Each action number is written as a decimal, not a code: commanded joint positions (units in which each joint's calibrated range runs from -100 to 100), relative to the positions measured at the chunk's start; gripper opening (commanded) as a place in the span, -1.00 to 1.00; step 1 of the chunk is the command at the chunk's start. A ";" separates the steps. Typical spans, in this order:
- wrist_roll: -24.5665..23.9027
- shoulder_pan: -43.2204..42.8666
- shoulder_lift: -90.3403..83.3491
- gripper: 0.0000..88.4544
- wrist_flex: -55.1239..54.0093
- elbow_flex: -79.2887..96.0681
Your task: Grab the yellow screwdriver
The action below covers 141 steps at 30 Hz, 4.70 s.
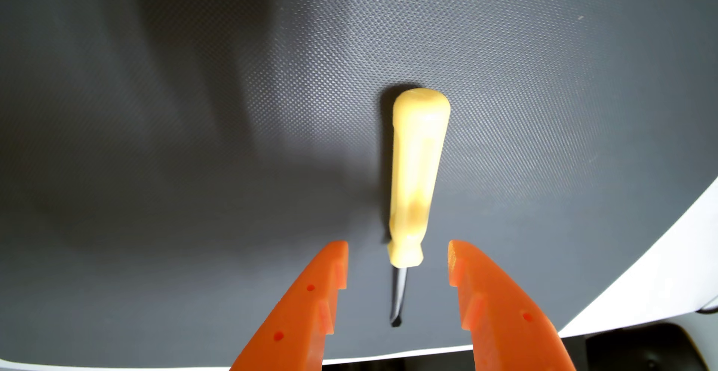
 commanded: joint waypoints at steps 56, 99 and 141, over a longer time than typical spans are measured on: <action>1.99 5.05 11.20 -0.66 -5.60 -4.24; 1.99 3.14 15.45 -0.97 -2.83 -8.02; 1.99 2.64 15.36 -0.98 -3.09 -7.84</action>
